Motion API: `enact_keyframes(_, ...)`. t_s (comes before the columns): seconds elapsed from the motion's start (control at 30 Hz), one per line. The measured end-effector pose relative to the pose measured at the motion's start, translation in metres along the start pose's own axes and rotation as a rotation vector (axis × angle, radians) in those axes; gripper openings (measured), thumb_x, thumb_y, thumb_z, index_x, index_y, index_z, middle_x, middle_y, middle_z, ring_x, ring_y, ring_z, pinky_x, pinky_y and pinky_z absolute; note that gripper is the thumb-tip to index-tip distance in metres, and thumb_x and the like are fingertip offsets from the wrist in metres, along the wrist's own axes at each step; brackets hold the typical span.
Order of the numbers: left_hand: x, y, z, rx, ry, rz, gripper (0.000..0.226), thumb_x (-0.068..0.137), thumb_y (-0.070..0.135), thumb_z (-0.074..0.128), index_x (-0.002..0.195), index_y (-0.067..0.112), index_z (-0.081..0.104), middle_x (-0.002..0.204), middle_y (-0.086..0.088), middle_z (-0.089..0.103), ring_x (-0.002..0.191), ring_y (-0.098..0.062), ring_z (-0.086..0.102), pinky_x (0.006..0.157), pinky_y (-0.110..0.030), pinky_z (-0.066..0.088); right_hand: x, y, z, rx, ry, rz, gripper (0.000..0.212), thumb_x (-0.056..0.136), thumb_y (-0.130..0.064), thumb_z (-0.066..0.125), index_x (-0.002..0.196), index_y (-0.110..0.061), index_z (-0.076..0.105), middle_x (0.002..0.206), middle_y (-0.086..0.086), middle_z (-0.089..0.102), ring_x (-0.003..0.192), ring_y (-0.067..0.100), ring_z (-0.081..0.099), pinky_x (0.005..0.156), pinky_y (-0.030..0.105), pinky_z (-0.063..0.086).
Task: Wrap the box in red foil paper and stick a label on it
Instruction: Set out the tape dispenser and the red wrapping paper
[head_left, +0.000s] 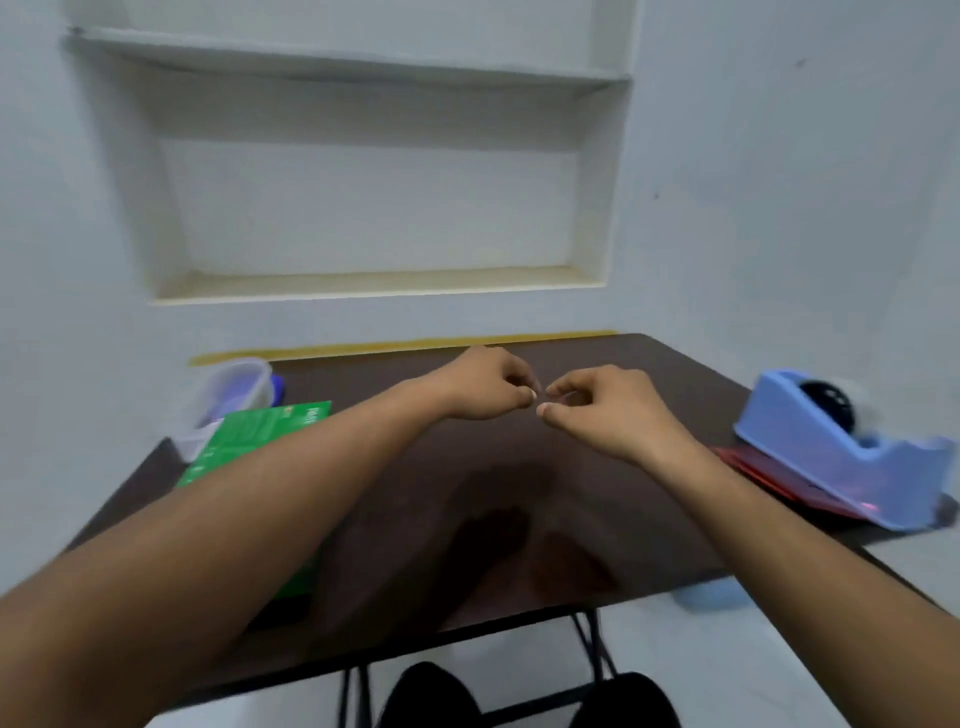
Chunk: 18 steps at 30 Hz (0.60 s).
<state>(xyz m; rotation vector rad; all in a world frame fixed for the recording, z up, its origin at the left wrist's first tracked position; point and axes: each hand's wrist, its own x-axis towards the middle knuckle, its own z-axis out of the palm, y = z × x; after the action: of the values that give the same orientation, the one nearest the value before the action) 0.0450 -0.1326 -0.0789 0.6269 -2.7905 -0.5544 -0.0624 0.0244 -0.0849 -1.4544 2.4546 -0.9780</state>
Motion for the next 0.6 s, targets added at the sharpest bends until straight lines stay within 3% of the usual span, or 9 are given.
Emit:
enact_keyframes(0.1, 0.052, 0.052, 0.037, 0.028, -0.139, 0.085, 0.026, 0.098, 0.031, 0.064, 0.122, 0.025, 0.073, 0.098, 0.008, 0.068, 0.102, -0.015, 0.063, 0.085, -0.027, 0.044, -0.01, 0.049, -0.034, -0.085, 0.071, 0.055, 0.03, 0.087, -0.036, 0.073, 0.116, -0.029, 0.076, 0.106, -0.006, 0.077, 0.103, 0.008, 0.068, 0.088, 0.019, 0.048)
enact_keyframes(0.2, 0.098, 0.102, 0.08, 0.081, -0.261, 0.15, 0.036, 0.097, 0.042, 0.062, 0.129, 0.026, 0.068, 0.123, 0.001, 0.07, 0.117, -0.021, 0.062, 0.093, -0.033, 0.047, -0.019, 0.1, -0.059, -0.151, 0.14, 0.116, 0.028, 0.084, -0.027, 0.073, 0.112, -0.029, 0.077, 0.101, -0.006, 0.078, 0.102, 0.011, 0.071, 0.094, 0.031, 0.056)
enact_keyframes(0.3, 0.132, 0.138, 0.12, 0.072, -0.32, 0.175, 0.042, 0.098, 0.048, 0.059, 0.131, 0.024, 0.066, 0.129, -0.001, 0.067, 0.121, -0.023, 0.06, 0.092, -0.032, 0.044, -0.027, 0.134, -0.083, -0.252, 0.187, 0.135, 0.032, 0.088, -0.02, 0.07, 0.119, -0.029, 0.075, 0.107, 0.0, 0.075, 0.104, 0.016, 0.068, 0.093, 0.032, 0.055)
enact_keyframes(0.37, 0.147, 0.157, 0.138, 0.031, -0.341, 0.154, 0.042, 0.099, 0.054, 0.055, 0.122, 0.021, 0.067, 0.118, 0.0, 0.067, 0.112, -0.021, 0.061, 0.089, -0.031, 0.043, -0.029, 0.151, -0.1, -0.382, 0.207, 0.152, 0.035, 0.091, -0.019, 0.068, 0.123, -0.03, 0.073, 0.116, 0.005, 0.07, 0.109, 0.021, 0.065, 0.093, 0.034, 0.053)
enact_keyframes(0.47, 0.169, 0.18, 0.162, 0.14, -0.372, 0.114, 0.03, 0.099, 0.047, 0.056, 0.088, 0.02, 0.059, 0.094, -0.002, 0.063, 0.09, -0.021, 0.058, 0.078, -0.031, 0.044, -0.026, 0.18, -0.119, -0.528, 0.215, 0.155, 0.043, 0.091, -0.012, 0.063, 0.132, -0.025, 0.068, 0.132, 0.001, 0.064, 0.119, 0.023, 0.059, 0.092, 0.03, 0.047)
enact_keyframes(0.6, 0.187, 0.196, 0.171, 0.319, -0.382, 0.058, 0.036, 0.091, 0.05, 0.07, 0.089, 0.018, 0.054, 0.091, -0.003, 0.06, 0.073, -0.019, 0.056, 0.071, -0.031, 0.046, -0.016, 0.208, -0.128, -0.679, 0.201, 0.102, 0.053, 0.088, -0.009, 0.063, 0.139, -0.024, 0.062, 0.137, -0.003, 0.061, 0.123, 0.023, 0.05, 0.087, 0.032, 0.047)
